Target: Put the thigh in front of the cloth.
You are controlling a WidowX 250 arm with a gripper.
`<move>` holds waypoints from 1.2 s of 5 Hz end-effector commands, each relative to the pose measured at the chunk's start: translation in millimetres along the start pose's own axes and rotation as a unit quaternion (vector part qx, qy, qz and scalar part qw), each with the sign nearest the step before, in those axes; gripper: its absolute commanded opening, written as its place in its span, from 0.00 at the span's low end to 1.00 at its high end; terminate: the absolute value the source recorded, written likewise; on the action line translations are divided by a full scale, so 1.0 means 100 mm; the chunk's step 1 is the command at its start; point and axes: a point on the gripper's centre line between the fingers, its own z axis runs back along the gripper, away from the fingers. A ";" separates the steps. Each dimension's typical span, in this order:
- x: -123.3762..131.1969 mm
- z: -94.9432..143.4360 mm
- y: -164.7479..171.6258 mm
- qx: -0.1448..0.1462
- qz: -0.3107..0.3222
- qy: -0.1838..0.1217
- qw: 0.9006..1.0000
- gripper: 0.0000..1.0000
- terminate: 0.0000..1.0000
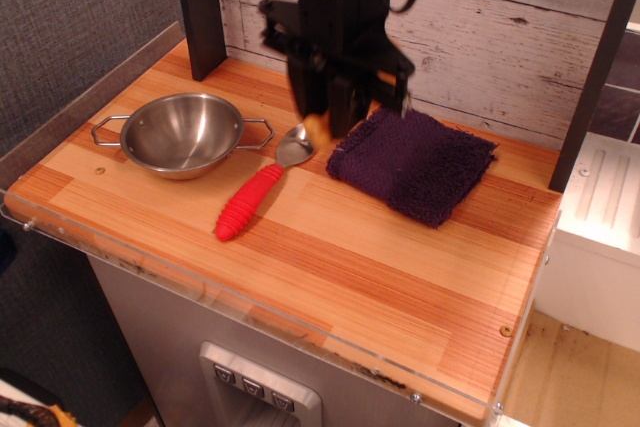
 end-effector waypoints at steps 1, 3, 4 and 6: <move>-0.30 0.01 -0.04 -0.023 0.033 0.064 0.997 0.00 0.00; -0.30 -0.46 0.02 -0.047 -0.059 0.129 0.989 0.00 0.00; -0.27 -0.60 -0.09 -0.059 -0.135 0.150 0.978 0.00 0.00; -0.28 -0.59 -0.11 -0.055 -0.147 0.141 0.978 0.00 0.00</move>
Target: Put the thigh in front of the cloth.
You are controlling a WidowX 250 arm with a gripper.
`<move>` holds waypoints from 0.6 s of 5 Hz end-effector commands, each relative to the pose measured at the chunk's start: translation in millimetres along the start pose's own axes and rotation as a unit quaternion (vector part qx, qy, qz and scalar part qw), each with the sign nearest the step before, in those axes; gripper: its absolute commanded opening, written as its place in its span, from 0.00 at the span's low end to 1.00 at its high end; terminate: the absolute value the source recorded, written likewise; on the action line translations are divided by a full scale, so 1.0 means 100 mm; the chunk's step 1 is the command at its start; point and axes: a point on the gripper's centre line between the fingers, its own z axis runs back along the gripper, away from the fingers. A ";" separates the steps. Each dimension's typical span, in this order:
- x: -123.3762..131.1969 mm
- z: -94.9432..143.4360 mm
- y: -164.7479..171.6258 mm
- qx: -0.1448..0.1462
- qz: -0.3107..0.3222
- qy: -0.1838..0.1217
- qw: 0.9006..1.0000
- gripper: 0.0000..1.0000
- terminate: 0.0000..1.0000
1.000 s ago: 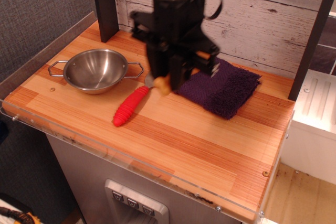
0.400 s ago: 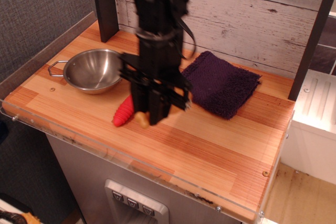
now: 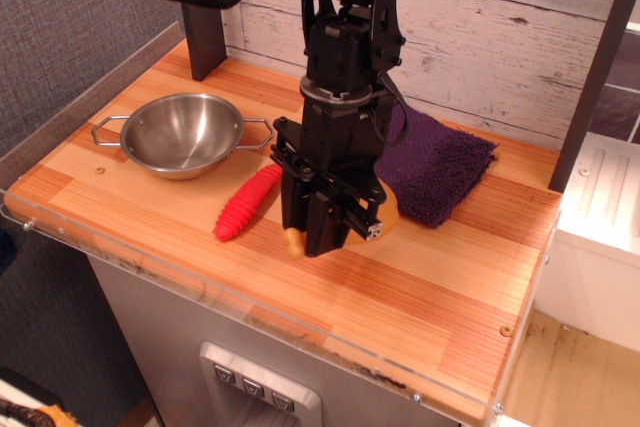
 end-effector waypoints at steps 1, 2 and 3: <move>0.04 0.18 -0.05 0.022 -0.010 -0.023 0.999 1.00 0.00; 0.03 0.20 -0.06 0.030 -0.014 -0.023 0.999 1.00 0.00; 0.01 0.23 -0.05 0.040 -0.016 -0.024 0.999 1.00 0.00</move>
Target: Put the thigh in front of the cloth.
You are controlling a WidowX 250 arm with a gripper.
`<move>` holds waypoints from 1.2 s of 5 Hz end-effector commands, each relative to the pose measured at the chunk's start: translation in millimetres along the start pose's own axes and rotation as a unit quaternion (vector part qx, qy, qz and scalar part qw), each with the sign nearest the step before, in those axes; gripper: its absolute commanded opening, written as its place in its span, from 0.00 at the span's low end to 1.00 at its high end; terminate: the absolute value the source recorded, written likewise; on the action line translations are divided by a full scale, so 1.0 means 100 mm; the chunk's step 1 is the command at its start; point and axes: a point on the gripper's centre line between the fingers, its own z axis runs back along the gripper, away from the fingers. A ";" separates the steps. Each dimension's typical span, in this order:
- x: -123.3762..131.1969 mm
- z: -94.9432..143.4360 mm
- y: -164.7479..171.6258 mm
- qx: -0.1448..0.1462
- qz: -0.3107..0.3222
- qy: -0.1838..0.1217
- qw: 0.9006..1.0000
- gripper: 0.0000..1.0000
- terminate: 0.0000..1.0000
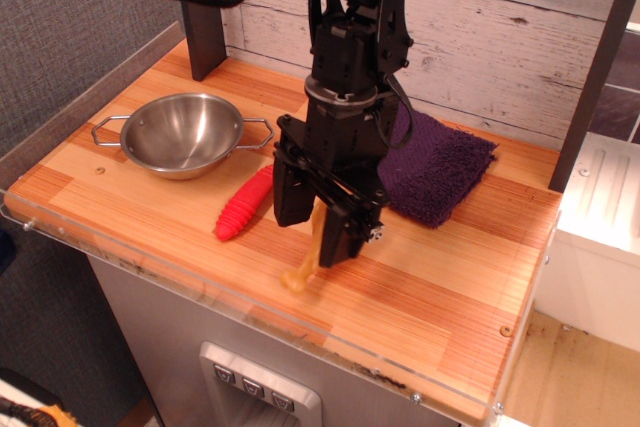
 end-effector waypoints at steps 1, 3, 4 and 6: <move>-0.08 0.55 0.14 0.043 0.055 -0.081 0.994 1.00 0.00; -0.32 1.02 0.65 0.027 0.231 -0.175 0.957 1.00 0.00; -0.26 0.98 0.68 0.017 0.225 -0.168 0.960 1.00 0.00; -0.22 0.97 0.65 0.006 0.199 -0.163 0.966 1.00 0.00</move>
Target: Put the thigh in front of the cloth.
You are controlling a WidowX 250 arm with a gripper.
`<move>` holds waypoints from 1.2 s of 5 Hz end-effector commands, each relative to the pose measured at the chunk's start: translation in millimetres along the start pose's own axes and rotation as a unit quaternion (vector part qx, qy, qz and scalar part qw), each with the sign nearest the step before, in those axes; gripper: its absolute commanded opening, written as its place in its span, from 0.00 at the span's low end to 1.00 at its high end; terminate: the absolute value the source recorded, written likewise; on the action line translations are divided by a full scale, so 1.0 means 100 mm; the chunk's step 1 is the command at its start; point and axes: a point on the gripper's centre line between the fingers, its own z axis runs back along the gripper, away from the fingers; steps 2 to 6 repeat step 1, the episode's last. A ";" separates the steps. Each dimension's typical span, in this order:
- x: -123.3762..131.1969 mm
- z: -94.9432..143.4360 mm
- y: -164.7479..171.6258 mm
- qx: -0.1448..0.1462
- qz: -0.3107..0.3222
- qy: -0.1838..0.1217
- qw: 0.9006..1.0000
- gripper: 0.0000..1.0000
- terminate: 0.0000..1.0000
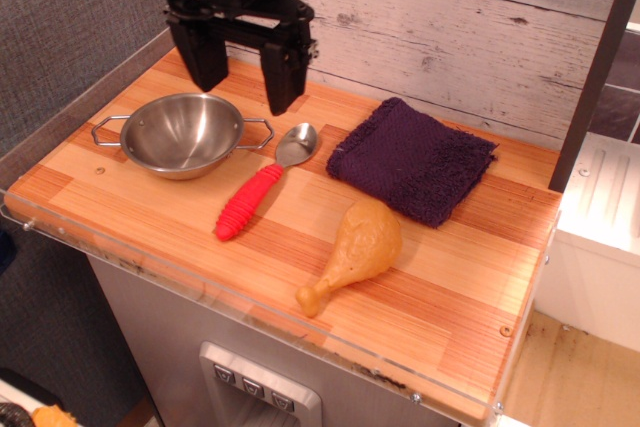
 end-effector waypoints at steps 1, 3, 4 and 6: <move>0.02 0.12 -0.03 0.004 -0.005 -0.016 1.000 1.00 1.00; 0.02 0.12 -0.03 0.004 -0.005 -0.016 1.000 1.00 1.00; 0.02 0.12 -0.03 0.004 -0.005 -0.016 1.000 1.00 1.00; 0.02 0.12 -0.03 0.004 -0.005 -0.016 1.000 1.00 1.00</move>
